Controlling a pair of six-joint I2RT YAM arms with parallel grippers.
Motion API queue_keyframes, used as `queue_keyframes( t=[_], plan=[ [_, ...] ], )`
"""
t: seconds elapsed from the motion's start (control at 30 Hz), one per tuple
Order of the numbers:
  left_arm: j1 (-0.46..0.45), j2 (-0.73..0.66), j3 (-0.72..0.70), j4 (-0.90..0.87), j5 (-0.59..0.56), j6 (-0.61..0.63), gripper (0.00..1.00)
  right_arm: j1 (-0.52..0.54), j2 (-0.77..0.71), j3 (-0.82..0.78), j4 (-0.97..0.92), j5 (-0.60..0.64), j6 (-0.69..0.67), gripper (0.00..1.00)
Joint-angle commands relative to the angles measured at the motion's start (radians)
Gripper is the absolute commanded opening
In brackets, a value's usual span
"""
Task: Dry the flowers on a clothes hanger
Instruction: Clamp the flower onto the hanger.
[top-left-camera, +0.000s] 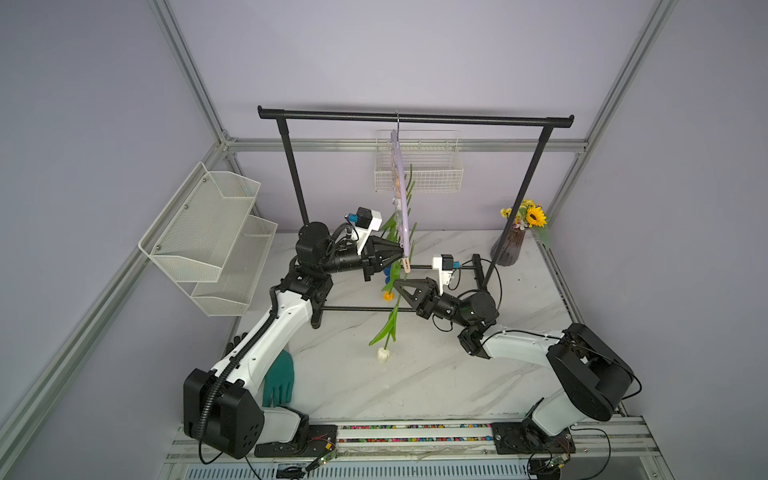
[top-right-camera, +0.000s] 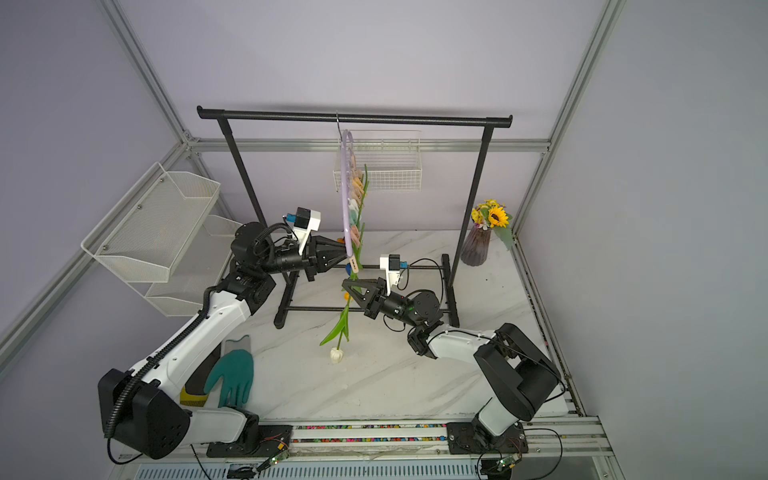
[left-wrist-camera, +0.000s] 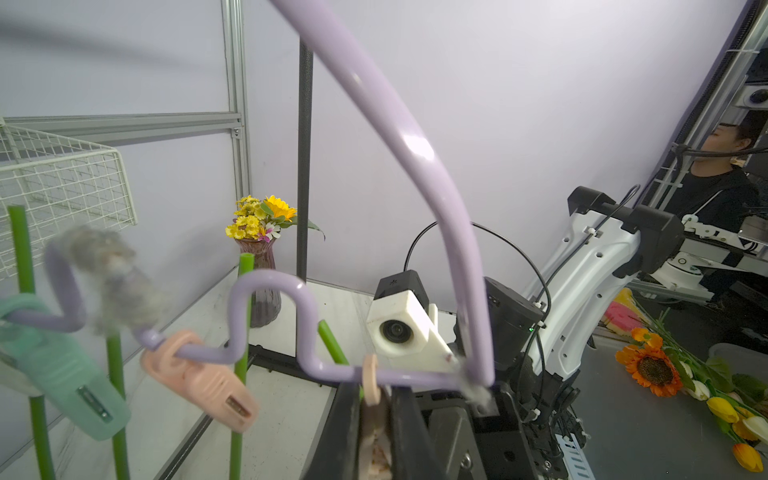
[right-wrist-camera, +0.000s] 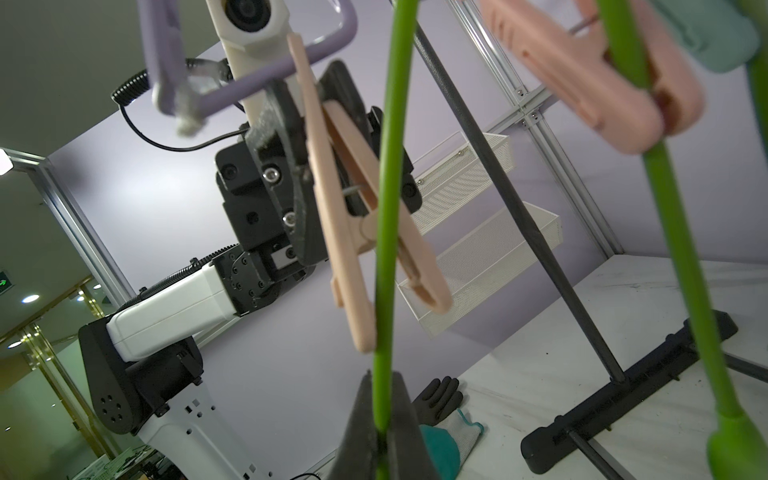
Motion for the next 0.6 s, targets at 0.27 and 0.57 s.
queue_keyframes(
  t=[0.27, 0.57],
  plan=[
    [-0.003, -0.002, 0.036, 0.034, -0.014, -0.018, 0.00, 0.012, 0.013, 0.028, 0.023, -0.008, -0.026, 0.00],
    [-0.002, -0.001, 0.034, 0.032, -0.014, -0.013, 0.00, 0.012, 0.030, 0.051, 0.019, -0.017, -0.027, 0.00]
  ],
)
